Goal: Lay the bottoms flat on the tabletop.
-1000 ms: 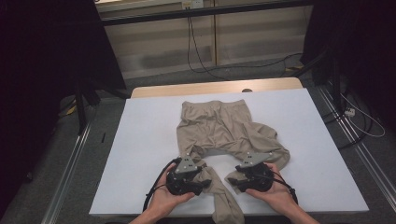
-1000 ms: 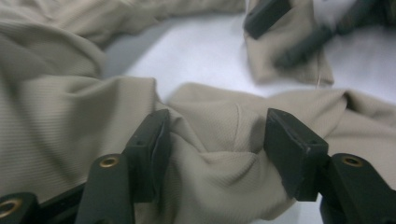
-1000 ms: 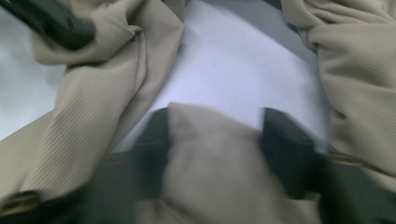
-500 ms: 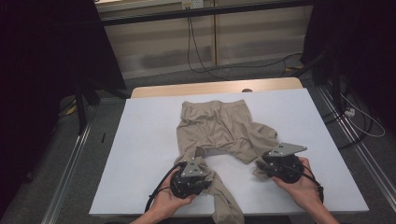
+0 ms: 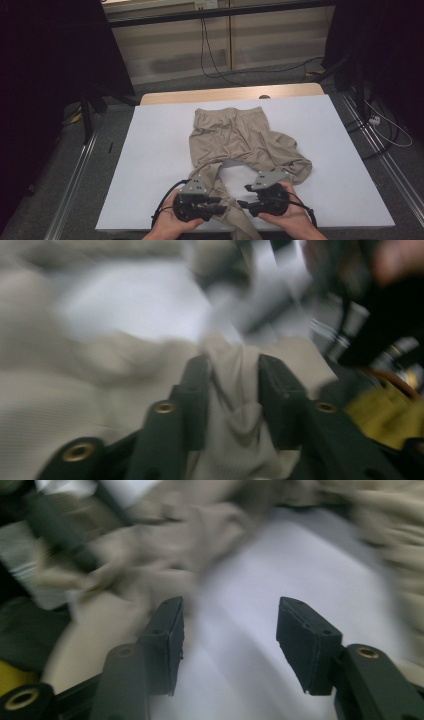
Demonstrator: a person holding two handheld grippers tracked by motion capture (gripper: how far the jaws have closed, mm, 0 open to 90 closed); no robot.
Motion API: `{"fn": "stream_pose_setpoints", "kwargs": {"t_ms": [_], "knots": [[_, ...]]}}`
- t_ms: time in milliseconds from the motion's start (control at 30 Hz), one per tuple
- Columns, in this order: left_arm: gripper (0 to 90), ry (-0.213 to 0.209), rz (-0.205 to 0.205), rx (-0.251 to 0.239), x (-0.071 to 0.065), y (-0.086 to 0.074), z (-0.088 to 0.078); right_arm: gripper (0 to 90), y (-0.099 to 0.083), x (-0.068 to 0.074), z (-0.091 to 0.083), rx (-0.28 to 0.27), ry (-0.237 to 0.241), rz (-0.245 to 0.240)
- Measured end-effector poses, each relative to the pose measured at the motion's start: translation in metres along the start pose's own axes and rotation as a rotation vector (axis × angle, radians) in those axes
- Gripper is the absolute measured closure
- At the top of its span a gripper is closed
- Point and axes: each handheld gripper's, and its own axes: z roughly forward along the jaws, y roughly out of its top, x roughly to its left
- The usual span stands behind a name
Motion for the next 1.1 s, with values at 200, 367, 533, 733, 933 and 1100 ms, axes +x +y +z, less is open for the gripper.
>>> {"fn": "stream_pose_setpoints", "kwargs": {"t_ms": [200,367,533,733,933,1100], "knots": [[55.2,0.138,-0.058,-0.055,0.028,-0.003,-0.018,51.8,-0.003,0.020,0.021,0.063,0.061,-0.092],[48.3,0.207,-0.075,-0.035,0.037,-0.007,-0.017,86.5,-0.007,0.031,0.014,0.068,0.151,-0.143],[48.0,0.231,-0.020,0.063,0.034,-0.010,-0.001,79.9,-0.010,0.039,0.006,0.086,0.211,-0.173],[73.5,0.233,-0.016,0.149,0.031,-0.011,0.013,41.8,-0.002,0.020,-0.003,-0.003,0.124,-0.081],[89.3,0.114,-0.044,0.125,0.025,-0.010,0.010,46.3,0.009,0.007,0.007,-0.044,0.056,-0.034],[89.2,0.081,-0.022,0.123,0.015,-0.008,0.014,51.8,0.006,0.017,0.029,0.030,0.058,-0.094]]}}
